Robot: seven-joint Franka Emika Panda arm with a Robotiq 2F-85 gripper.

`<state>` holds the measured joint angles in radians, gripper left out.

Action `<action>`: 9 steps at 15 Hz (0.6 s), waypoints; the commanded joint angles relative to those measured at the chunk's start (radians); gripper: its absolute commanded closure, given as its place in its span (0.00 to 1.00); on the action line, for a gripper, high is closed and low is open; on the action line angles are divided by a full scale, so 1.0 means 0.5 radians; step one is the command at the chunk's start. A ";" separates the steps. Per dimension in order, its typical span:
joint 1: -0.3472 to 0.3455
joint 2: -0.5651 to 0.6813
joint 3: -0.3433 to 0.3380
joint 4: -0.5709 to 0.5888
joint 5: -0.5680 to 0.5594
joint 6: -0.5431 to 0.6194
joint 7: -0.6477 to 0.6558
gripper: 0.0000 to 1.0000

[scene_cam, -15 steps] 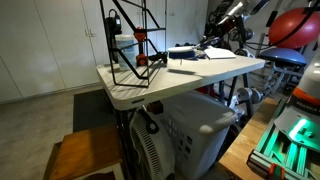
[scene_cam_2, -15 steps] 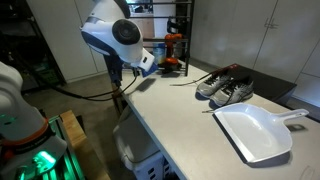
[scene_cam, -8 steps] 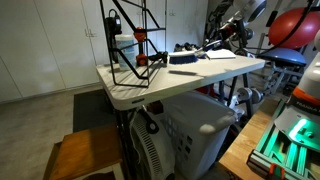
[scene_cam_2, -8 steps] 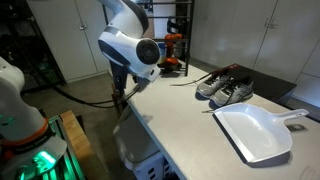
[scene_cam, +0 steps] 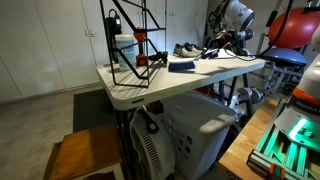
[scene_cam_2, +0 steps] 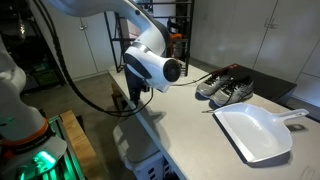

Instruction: Put the brush upright

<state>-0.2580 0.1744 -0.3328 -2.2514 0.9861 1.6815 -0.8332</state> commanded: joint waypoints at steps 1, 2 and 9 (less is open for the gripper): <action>-0.090 0.192 0.048 0.193 -0.033 -0.148 -0.090 0.92; -0.101 0.225 0.053 0.230 -0.038 -0.169 -0.090 0.93; -0.150 0.396 0.087 0.422 -0.049 -0.270 -0.008 0.93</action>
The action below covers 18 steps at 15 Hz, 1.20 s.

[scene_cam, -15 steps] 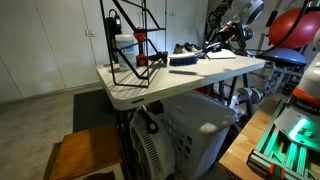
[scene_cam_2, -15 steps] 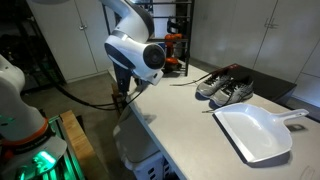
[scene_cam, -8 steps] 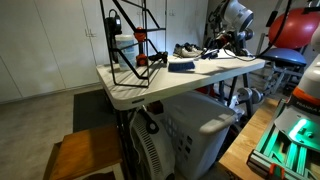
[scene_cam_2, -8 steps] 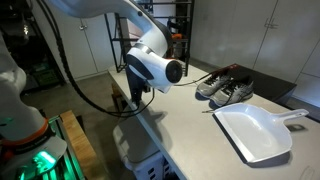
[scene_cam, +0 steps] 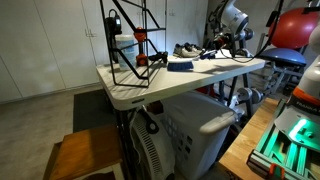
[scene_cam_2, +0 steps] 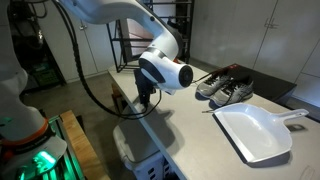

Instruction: Put the brush upright

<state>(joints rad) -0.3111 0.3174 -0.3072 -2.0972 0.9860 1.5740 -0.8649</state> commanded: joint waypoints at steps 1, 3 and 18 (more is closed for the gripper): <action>-0.046 0.128 0.039 0.132 -0.046 -0.058 0.061 0.93; -0.052 0.165 0.046 0.170 -0.044 -0.073 0.070 0.93; -0.148 0.448 0.086 0.479 -0.077 -0.409 0.184 0.67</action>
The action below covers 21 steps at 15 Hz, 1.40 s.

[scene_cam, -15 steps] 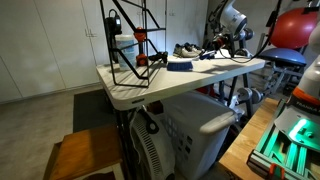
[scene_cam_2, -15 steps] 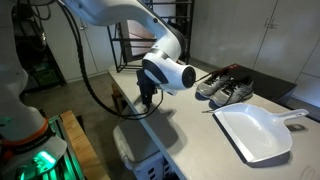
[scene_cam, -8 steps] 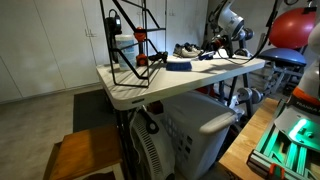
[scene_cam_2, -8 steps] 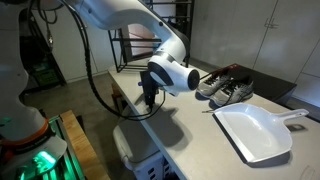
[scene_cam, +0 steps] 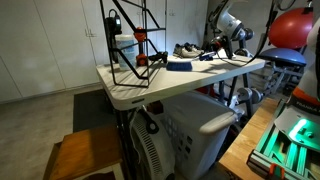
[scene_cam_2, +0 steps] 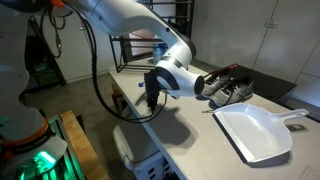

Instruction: Put the brush upright

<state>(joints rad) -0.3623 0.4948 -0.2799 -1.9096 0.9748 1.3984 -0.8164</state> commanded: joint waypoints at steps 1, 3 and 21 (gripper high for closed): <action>-0.051 0.105 0.032 0.118 -0.055 -0.072 0.102 0.46; -0.056 0.130 0.037 0.141 -0.064 -0.066 0.133 0.42; 0.155 -0.728 -0.002 -0.436 -0.438 1.042 0.391 0.00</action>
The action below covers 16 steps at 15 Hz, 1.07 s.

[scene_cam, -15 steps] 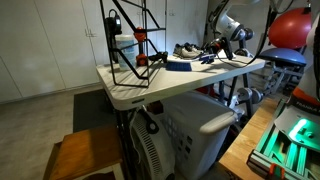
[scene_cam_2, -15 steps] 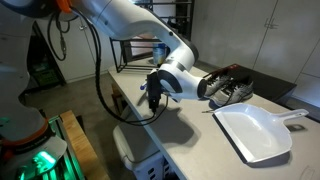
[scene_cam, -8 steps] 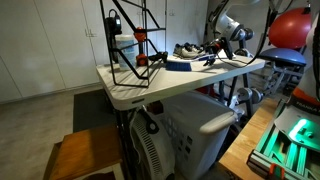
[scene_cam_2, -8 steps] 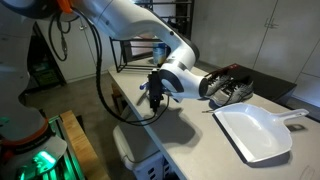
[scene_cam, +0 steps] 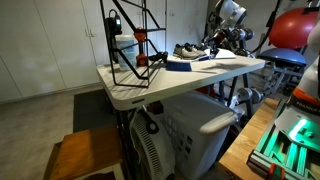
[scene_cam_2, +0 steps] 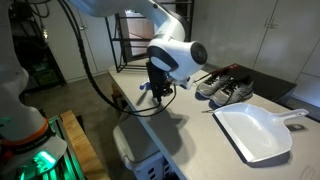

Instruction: Put the brush upright

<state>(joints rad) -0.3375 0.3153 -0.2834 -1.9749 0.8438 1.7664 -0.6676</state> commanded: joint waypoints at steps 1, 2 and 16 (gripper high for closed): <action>0.142 -0.486 0.020 -0.385 -0.255 0.418 0.160 0.00; 0.179 -0.605 0.044 -0.469 -0.327 0.542 0.248 0.00; 0.235 -1.760 0.770 -1.180 -2.156 1.173 1.870 0.00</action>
<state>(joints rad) -0.1910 -0.4687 0.0293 -2.4888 -0.0822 2.3411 0.1665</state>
